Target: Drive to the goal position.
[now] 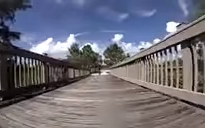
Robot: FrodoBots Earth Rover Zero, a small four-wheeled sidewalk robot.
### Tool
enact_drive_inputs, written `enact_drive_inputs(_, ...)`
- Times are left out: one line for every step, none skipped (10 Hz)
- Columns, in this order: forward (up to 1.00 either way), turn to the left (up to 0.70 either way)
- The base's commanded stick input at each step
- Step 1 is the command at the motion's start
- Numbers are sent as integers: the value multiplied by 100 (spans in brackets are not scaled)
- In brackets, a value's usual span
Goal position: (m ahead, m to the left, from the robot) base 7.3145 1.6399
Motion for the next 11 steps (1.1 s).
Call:
enact_drive_inputs(85,0)
enact_drive_inputs(85,-5)
enact_drive_inputs(85,-34)
enact_drive_inputs(85,-34)
enact_drive_inputs(85,-15)
enact_drive_inputs(85,0)
enact_drive_inputs(85,0)
enact_drive_inputs(85,0)
enact_drive_inputs(85,0)
enact_drive_inputs(85,0)
enact_drive_inputs(85,0)
